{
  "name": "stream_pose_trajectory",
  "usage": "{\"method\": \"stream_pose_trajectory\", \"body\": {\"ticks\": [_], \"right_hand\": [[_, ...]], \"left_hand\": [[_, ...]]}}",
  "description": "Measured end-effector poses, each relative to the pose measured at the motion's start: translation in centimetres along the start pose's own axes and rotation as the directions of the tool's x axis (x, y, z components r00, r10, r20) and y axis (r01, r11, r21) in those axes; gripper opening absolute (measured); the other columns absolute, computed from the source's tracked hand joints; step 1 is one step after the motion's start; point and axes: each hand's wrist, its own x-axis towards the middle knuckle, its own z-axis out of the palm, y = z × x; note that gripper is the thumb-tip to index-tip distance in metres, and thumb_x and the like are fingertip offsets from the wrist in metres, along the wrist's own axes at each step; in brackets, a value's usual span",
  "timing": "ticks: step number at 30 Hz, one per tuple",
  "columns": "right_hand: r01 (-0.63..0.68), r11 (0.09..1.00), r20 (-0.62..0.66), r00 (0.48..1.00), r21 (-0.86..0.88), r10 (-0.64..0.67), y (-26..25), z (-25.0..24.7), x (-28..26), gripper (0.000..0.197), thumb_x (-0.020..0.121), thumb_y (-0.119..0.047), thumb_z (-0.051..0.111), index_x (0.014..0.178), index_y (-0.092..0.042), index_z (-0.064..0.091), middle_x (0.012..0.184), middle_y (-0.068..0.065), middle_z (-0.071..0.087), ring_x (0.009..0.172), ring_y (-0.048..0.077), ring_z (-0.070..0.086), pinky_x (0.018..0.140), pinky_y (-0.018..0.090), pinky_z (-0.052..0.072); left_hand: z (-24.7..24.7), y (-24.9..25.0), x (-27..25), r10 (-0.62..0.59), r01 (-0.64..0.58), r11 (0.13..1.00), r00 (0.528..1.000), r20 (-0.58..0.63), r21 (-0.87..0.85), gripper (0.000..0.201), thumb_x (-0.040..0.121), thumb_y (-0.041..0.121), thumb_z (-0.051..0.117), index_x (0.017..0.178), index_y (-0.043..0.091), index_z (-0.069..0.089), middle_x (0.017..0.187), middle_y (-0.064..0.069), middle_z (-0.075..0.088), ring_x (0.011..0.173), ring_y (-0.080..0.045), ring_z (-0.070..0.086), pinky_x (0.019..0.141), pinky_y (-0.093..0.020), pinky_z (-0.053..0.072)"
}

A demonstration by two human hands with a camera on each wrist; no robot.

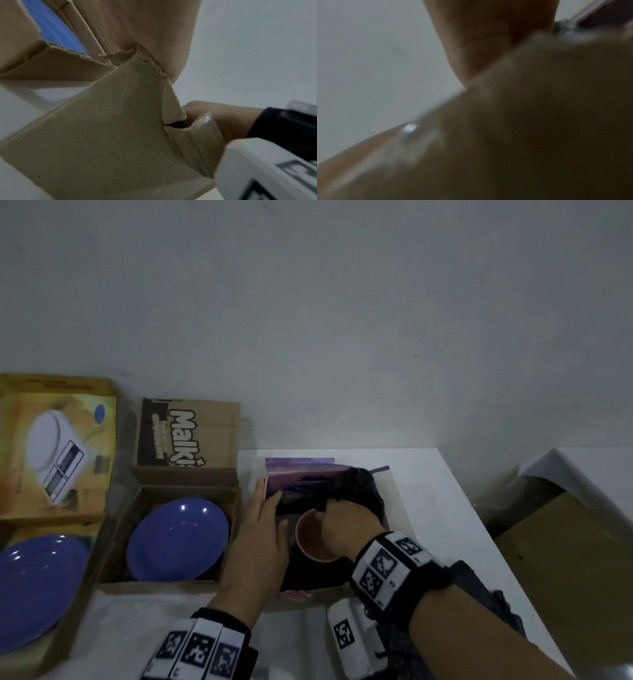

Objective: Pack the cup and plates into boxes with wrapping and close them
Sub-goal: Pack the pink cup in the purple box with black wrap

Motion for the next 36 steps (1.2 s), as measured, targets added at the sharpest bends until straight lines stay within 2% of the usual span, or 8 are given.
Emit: {"method": "stream_pose_trajectory", "body": {"ticks": [4,9,14,20,26,31,34,36], "right_hand": [[-0.037,0.983,0.156,0.988,0.179,0.009,0.3,0.7,2.9,0.056,0.101,-0.045,0.021,0.133,-0.005,0.044,0.134,0.019,0.050,0.121,0.033,0.049,0.101,0.038,0.038],[-0.007,0.970,0.180,0.983,0.243,-0.038,0.3,-0.1,3.2,0.060,0.101,-0.044,0.021,0.122,-0.001,0.057,0.126,0.019,0.057,0.116,0.031,0.053,0.099,0.033,0.038],[0.062,0.990,-0.029,0.998,0.127,-0.059,-0.1,-2.3,0.8,0.042,0.104,-0.033,0.023,0.133,-0.016,0.048,0.125,0.015,0.056,0.116,0.032,0.052,0.099,0.040,0.042],[-0.036,0.961,0.196,0.980,0.273,-0.019,0.4,0.4,2.4,0.070,0.099,-0.050,0.008,0.130,-0.004,0.051,0.131,0.020,0.054,0.119,0.030,0.051,0.101,0.035,0.035],[-0.020,0.963,0.111,0.994,0.267,-0.010,1.3,0.1,1.8,0.051,0.096,-0.045,0.039,0.134,-0.011,0.043,0.134,0.013,0.050,0.120,0.028,0.050,0.102,0.035,0.039],[0.137,0.965,0.031,0.989,0.225,-0.147,2.9,1.5,-1.6,0.097,0.071,-0.049,0.073,0.146,-0.020,0.019,0.148,0.007,0.030,0.132,0.024,0.038,0.107,0.035,0.036],[0.225,0.940,0.002,0.972,0.256,-0.233,3.6,2.1,-3.5,0.112,0.060,-0.054,0.078,0.147,-0.027,0.013,0.150,0.004,0.026,0.138,0.023,0.028,0.111,0.037,0.032],[0.242,0.954,0.025,0.968,0.176,-0.250,3.4,2.6,-4.6,0.117,0.063,-0.059,0.074,0.149,-0.026,0.002,0.158,0.006,0.009,0.144,0.025,0.012,0.116,0.039,0.023]], "left_hand": [[0.1,0.0,0.0,0.000,0.001,1.000,1.000,-0.006,0.025,0.047,0.098,0.025,0.042,0.144,0.024,0.033,0.159,0.014,0.002,0.137,-0.013,0.032,0.094,-0.026,0.042],[0.1,-0.1,0.0,0.001,0.000,1.000,1.000,-0.018,0.020,0.047,0.098,0.022,0.043,0.143,0.024,0.034,0.159,0.013,0.004,0.138,-0.012,0.031,0.092,-0.020,0.037],[0.3,-0.3,0.1,-0.012,0.012,1.000,1.000,-0.005,-0.008,0.051,0.094,0.023,0.050,0.143,0.025,0.034,0.158,0.016,0.002,0.138,-0.011,0.031,0.096,-0.028,0.044],[0.0,-0.3,-0.1,-0.014,0.014,1.000,1.000,0.004,-0.028,0.054,0.093,0.021,0.053,0.143,0.024,0.034,0.158,0.019,0.001,0.139,-0.010,0.029,0.097,-0.031,0.045],[0.2,-0.4,0.1,-0.030,0.030,0.999,0.999,0.011,-0.032,0.059,0.088,0.017,0.058,0.142,0.025,0.035,0.157,0.020,-0.002,0.138,-0.011,0.032,0.097,-0.035,0.048],[0.3,-0.6,0.1,-0.045,0.046,0.999,0.999,0.027,-0.026,0.065,0.086,0.018,0.061,0.144,0.027,0.032,0.157,0.022,-0.005,0.137,-0.010,0.032,0.098,-0.033,0.047],[0.3,-0.6,0.1,-0.059,0.060,0.998,0.998,0.035,-0.021,0.067,0.086,0.022,0.063,0.144,0.028,0.030,0.157,0.023,-0.006,0.138,-0.010,0.030,0.098,-0.030,0.045],[0.3,-0.5,0.1,-0.046,0.046,0.999,0.998,0.032,-0.015,0.068,0.085,0.024,0.063,0.144,0.028,0.031,0.157,0.022,-0.005,0.138,-0.009,0.029,0.097,-0.031,0.047]]}}
